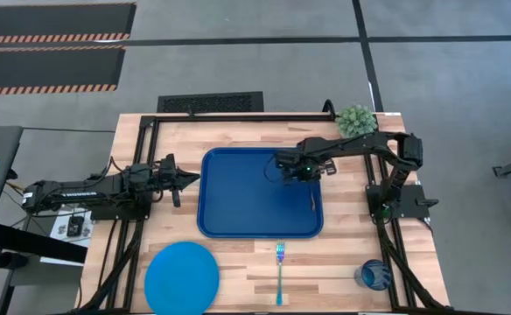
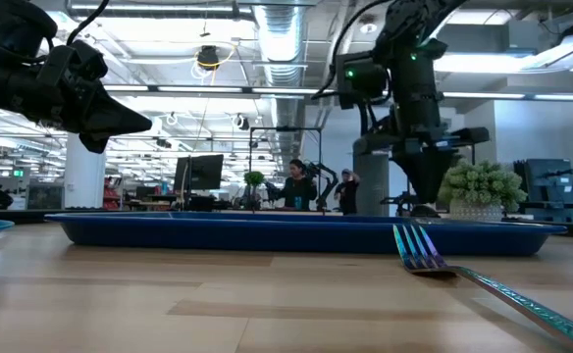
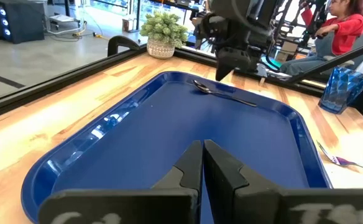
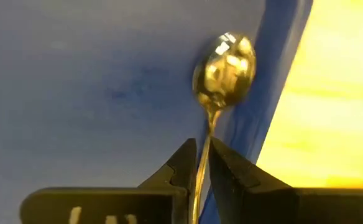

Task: Pick and place plate/cup/fork/spoon on tray
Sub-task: Put the blue cup on the top left of the blue serving tray

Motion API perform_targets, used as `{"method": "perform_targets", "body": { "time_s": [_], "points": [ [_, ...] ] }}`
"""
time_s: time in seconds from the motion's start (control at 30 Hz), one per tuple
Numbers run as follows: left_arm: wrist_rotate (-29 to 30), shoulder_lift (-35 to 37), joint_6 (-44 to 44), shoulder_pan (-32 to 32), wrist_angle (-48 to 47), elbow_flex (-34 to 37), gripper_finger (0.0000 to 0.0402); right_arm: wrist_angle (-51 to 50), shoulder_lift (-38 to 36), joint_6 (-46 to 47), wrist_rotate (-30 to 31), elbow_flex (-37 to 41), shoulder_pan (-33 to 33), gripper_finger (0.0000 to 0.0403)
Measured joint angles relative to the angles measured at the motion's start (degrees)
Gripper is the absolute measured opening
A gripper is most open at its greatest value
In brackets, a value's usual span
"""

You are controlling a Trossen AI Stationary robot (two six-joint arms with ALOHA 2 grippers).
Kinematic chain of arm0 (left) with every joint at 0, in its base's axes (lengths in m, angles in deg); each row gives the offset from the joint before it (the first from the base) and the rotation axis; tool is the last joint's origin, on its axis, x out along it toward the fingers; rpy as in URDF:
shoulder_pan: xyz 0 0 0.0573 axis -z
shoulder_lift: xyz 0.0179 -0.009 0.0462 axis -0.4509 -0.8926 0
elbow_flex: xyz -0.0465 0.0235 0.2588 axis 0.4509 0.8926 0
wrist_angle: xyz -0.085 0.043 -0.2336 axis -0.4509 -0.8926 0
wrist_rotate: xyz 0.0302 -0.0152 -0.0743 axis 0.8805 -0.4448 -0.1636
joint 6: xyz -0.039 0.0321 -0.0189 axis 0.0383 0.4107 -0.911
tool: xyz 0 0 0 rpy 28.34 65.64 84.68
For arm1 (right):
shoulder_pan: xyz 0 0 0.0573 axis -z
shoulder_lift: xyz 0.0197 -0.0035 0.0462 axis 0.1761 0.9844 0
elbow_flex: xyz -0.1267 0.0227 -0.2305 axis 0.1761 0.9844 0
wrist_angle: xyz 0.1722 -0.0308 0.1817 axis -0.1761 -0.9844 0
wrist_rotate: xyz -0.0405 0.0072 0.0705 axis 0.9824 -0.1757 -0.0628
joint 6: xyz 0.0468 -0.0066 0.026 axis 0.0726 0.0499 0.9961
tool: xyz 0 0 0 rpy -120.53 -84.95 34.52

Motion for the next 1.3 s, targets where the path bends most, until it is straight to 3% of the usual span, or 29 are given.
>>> {"method": "perform_targets", "body": {
  "time_s": [0.17, 0.33, 0.53, 0.93, 1.13, 1.3],
  "points": [
    [0.0, 0.01, 0.0, 0.0, -0.03, 0.0, 0.0, 0.13, 0.0, -4.87, 4.94, -3.14, -3.09, 0.0053],
    [0.0, 0.01, 0.18, -0.01, -0.11, 0.0, 0.0, 3.52, -0.02, -12.66, 10.79, -3.96, -9.38, 0.0009],
    [0.0, -0.01, 0.2, -0.01, -0.11, 0.0, 0.0, 12.09, -0.02, -17.22, 14.29, -3.94, -17.63, 0.0011],
    [0.02, -0.01, 0.66, 0.0, -0.45, 0.0, 0.0, 8.55, -0.04, 10.47, 9.09, -6.56, -35.01, 0.0025],
    [0.02, 0.02, 0.66, -0.01, -0.44, 0.0, 0.0, -3.16, -0.04, 27.37, 5.63, -12.88, -42.44, 0.0045],
    [0.02, 0.0, 0.68, -0.01, -0.44, 0.0, 0.0, -12.71, -0.04, 40.55, -3.34, -17.02, -47.66, 0.0072]
  ]
}}
